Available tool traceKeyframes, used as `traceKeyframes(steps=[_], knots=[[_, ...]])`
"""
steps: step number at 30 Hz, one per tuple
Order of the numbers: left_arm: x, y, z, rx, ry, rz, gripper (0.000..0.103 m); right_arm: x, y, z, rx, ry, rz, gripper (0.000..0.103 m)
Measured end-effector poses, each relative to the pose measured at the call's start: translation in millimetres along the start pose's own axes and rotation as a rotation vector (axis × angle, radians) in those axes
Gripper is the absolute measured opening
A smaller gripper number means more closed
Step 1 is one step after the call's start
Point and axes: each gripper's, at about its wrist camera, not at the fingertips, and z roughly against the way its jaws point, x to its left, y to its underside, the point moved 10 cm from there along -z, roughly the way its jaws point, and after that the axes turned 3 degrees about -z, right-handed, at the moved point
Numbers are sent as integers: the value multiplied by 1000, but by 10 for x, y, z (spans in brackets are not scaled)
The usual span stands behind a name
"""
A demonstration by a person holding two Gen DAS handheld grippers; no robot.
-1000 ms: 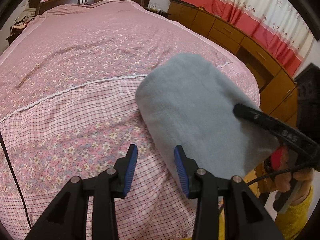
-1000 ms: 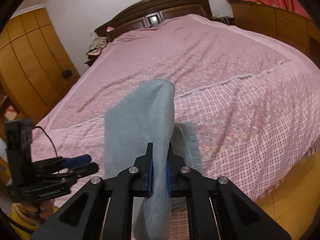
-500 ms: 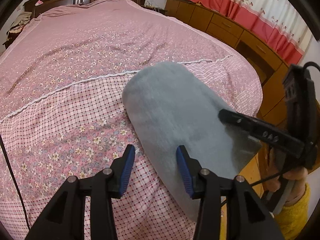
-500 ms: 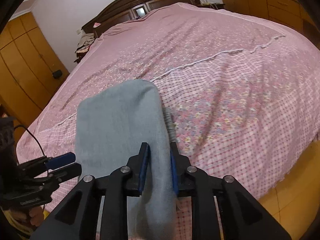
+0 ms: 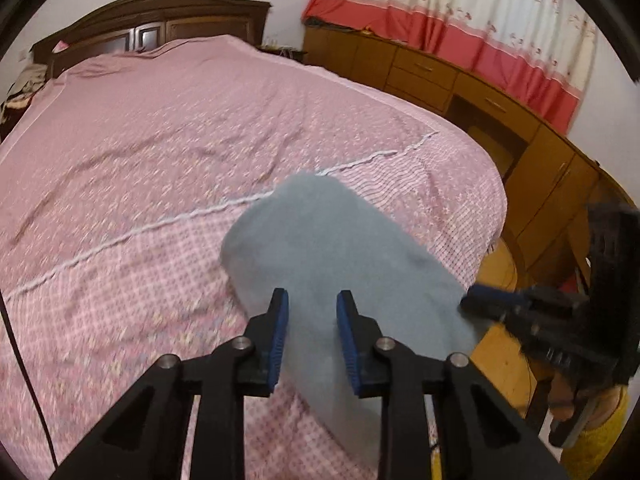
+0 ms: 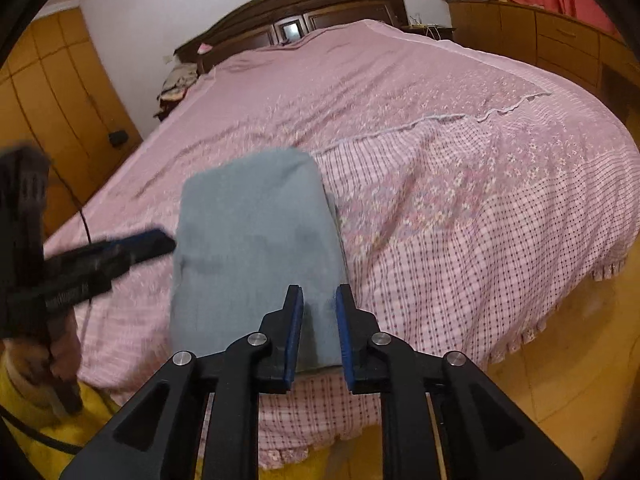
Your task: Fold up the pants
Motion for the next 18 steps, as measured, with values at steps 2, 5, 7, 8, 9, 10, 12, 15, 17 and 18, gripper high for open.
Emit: traceKeyframes(steps=[2,5,7,8,9,10,12,15,17,18], knots=[[43,-33,-109,7,-7,3,25,-29,47,-89,17,27,-1,18],[169,-46,-310,31,-20,33,26,-117,160,-240,60,31,-32,18],[221,-16,-445,60,-12,63,26,-169,219,-331,81,22,-51,18],[232,4,-483,69,-11,67,26,-185,237,-354,85,23,-57,18],[230,23,-501,70,-16,63,26,-195,253,-365,87,23,-62,18],[218,34,-488,63,-27,51,26,-197,255,-359,86,23,-63,18],[182,37,-439,57,-50,23,26,-190,246,-323,84,27,-56,18],[193,74,-310,59,-76,29,31,-196,178,-218,68,15,-58,20],[239,116,-205,59,-73,74,39,-205,98,-123,42,15,-65,25],[264,143,-165,63,-73,94,41,-215,49,-72,24,13,-72,34]])
